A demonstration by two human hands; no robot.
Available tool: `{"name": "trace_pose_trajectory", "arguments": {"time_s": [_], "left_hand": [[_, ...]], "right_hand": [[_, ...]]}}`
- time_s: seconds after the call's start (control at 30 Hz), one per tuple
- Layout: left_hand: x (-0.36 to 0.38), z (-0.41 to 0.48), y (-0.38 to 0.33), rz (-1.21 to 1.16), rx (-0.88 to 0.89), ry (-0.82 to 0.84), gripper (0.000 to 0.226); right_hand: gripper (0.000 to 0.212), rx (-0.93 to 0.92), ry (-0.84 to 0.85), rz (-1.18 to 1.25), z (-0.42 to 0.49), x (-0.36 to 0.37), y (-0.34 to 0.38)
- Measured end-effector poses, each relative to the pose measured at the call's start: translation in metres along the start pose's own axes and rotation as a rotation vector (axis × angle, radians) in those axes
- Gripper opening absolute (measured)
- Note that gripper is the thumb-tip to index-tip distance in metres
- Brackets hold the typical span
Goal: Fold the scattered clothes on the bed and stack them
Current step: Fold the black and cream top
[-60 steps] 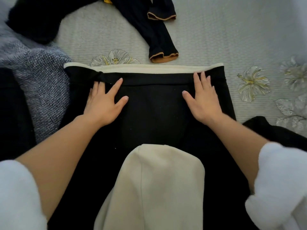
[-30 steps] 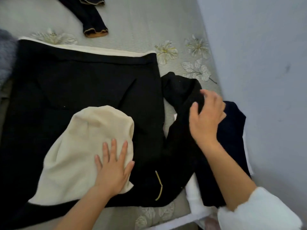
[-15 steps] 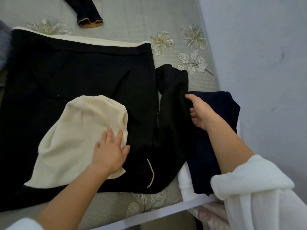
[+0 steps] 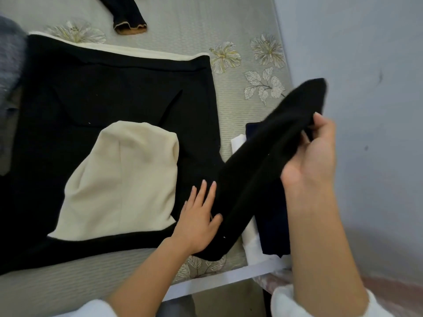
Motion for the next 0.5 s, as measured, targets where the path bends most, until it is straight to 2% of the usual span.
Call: {"name": "trace_pose_trajectory", "arguments": {"time_s": [0.1,0.17,0.2,0.23,0.3,0.33,0.37,0.4,0.5], "left_hand": [[0.008,0.005,0.005,0.005,0.036,0.048,0.07],[0.009,0.004,0.01,0.051,0.079,0.063,0.067],[0.011,0.002,0.013,0.109,0.073,0.078,0.065],[0.011,-0.001,0.015,0.19,0.06,0.09,0.061],[0.009,-0.01,0.017,0.359,0.078,0.102,0.054],[0.007,-0.016,0.016,0.421,0.102,0.126,0.048],[0.008,-0.02,0.016,0.481,0.124,0.19,0.042],[0.008,-0.026,0.017,0.531,0.146,0.243,0.04],[0.01,-0.036,0.022,0.648,0.263,0.294,0.051]], "right_hand": [[0.03,-0.525,-0.133,-0.42,-0.017,0.023,-0.015],[0.023,-0.735,0.022,-0.778,-0.02,0.051,-0.043],[0.009,-0.725,0.181,-0.944,-0.021,0.066,-0.06],[0.006,-0.66,0.388,-1.114,-0.02,0.079,-0.078],[0.019,-0.419,0.826,-1.352,-0.014,0.09,-0.114],[0.019,-0.272,0.961,-1.412,-0.013,0.09,-0.125],[0.019,-0.167,1.018,-1.43,-0.012,0.085,-0.132],[0.02,-0.107,0.999,-1.412,-0.009,0.077,-0.136],[0.025,-0.082,0.736,-1.457,0.007,0.037,-0.143]]}}
Point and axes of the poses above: each hand's wrist, its own z-axis towards the middle knuckle, its own x-axis out of the palm, y = z × x, the point moved 2 cm from there along z, towards the middle knuckle, and after that the axes turned 3 degrees about x, right-handed, at the moved point
